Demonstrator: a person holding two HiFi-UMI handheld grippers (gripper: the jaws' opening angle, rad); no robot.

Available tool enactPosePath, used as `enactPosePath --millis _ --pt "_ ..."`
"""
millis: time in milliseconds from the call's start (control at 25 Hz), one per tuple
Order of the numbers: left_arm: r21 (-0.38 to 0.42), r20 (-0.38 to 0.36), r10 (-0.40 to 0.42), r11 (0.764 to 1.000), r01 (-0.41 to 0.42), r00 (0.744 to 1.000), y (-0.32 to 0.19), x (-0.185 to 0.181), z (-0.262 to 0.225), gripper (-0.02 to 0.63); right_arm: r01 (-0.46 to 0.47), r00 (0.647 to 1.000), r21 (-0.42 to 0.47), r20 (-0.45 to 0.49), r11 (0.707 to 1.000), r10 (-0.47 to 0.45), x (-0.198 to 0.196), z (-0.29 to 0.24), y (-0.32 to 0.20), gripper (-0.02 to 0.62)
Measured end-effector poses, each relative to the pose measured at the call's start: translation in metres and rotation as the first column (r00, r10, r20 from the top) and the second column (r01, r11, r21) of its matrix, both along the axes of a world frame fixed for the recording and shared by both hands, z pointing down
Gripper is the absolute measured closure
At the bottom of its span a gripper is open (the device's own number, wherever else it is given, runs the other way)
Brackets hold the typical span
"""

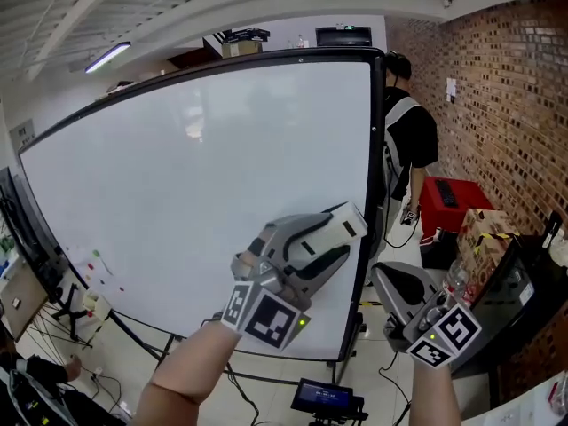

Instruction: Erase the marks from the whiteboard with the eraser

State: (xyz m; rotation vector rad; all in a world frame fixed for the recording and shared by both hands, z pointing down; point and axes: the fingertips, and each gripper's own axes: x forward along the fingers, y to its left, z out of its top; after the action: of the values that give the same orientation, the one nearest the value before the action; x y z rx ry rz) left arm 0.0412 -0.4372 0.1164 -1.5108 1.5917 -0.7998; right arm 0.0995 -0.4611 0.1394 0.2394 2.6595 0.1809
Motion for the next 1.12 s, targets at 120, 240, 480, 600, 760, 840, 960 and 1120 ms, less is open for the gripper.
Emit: enactPosePath --millis 120,240,480,600,760,840,960,1120 --pt "-0.085 -0.085 -0.002 0.996 -0.005 0.996 0.015 0.005 0.061 0.373 0.022 0.999 -0.031 -0.050 0.999 -0.023 0.004 0.027 0.008 0.584" --pt "0.023 -0.316 0.101 0.995 -0.099 0.943 0.021 -0.001 0.079 0.373 0.042 0.996 -0.039 -0.077 0.998 -0.045 -0.002 0.048 0.001 0.584" --pt "0.030 -0.527 0.113 0.993 -0.115 0.842 0.034 -0.026 0.146 0.368 0.110 0.977 -0.112 -0.172 0.988 -0.128 -0.022 0.126 -0.001 0.584" --pt "-0.029 -0.558 0.042 0.997 -0.070 0.829 0.039 -0.032 0.193 0.367 0.148 0.955 -0.178 -0.231 0.973 -0.187 -0.029 0.168 0.004 0.584" --pt "-0.089 -0.703 -0.074 0.996 0.016 0.707 0.068 -0.045 0.252 0.365 0.211 0.920 -0.239 -0.279 0.948 -0.275 -0.036 0.216 0.026 0.584" --pt "-0.114 -0.774 -0.116 0.992 0.044 0.623 0.083 -0.048 0.279 0.365 0.234 0.901 -0.267 -0.303 0.935 -0.312 -0.036 0.240 0.036 0.584" --pt "-0.138 -0.848 -0.157 0.988 0.075 0.507 0.100 -0.054 0.321 0.365 0.251 0.874 -0.317 -0.332 0.915 -0.355 -0.038 0.278 0.041 0.584" --pt "-0.183 -0.871 -0.201 0.980 0.084 0.448 0.120 -0.053 0.368 0.365 0.255 0.846 -0.346 -0.372 0.903 -0.381 -0.042 0.318 0.058 0.586"
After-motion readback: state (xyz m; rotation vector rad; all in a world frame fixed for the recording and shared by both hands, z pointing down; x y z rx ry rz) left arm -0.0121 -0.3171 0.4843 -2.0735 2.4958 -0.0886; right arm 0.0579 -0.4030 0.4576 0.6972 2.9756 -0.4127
